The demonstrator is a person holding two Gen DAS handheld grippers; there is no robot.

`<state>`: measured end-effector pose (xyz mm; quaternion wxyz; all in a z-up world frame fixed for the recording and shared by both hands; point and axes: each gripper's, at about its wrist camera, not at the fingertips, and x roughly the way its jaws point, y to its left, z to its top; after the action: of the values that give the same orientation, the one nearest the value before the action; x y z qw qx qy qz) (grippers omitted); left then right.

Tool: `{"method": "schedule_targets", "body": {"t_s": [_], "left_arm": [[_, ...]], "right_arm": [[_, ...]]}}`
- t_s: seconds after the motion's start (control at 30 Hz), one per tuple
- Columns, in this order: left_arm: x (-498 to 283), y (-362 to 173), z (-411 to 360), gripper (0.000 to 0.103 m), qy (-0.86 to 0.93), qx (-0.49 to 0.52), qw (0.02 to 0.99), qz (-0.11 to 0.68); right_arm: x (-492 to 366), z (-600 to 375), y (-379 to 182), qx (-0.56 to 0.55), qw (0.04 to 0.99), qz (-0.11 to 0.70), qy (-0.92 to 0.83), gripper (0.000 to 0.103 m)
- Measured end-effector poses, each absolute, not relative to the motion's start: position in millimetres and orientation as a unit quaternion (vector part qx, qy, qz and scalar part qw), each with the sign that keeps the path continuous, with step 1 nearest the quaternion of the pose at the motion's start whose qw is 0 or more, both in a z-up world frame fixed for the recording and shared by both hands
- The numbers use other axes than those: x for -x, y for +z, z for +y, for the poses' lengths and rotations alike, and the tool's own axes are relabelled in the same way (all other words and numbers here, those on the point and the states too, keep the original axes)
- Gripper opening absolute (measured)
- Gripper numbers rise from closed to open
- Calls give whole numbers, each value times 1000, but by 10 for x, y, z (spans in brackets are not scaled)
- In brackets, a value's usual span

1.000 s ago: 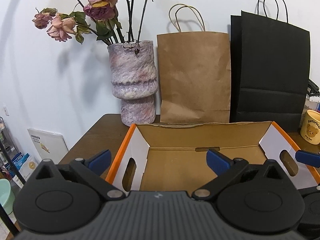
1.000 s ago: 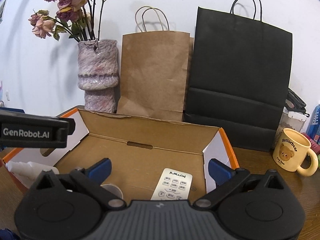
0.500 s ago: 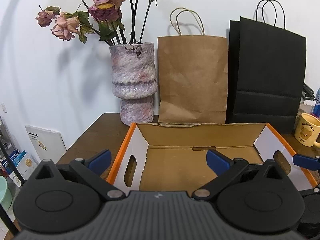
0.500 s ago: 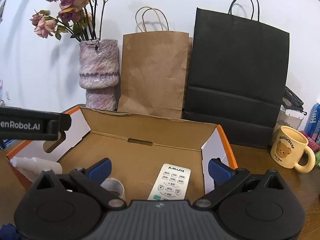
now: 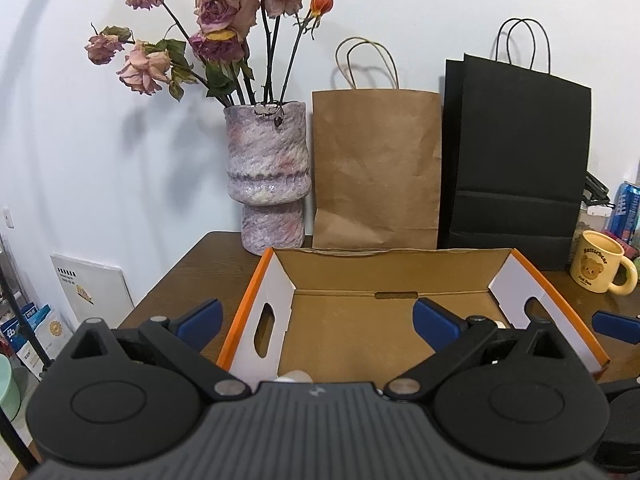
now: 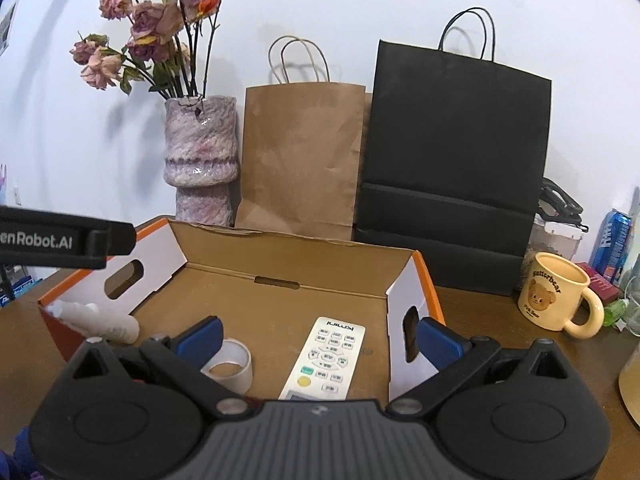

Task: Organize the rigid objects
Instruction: 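Withdraw both open tools from the cardboard box, then grasp the large blue lid with the left tool while the right tool approaches the translucent plastic box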

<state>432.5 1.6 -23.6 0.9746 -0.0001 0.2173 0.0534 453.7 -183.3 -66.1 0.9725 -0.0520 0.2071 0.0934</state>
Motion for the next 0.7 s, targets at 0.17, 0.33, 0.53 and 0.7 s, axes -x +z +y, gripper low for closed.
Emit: {"method": "schedule_targets", "body": {"t_s": [0.17,0.33,0.53,0.7], "left_arm": [[-4141,-207,13,103,53,-2,976,211],[-3964,-202,26,103,49,-4,975,216],[-3712,-197,72,103,48,0,974,220],[-3463,-217,111,103,51,-1,973,225]], "right_arm": [[-4335,-1890,-628,46,975,199,91,103],[-4144,-1934,-599,42,976,197,89,103],[-3865,-1967,-563,44,975,194,94,103],[-3643,-2000,-570,44,974,199,96,103]]}}
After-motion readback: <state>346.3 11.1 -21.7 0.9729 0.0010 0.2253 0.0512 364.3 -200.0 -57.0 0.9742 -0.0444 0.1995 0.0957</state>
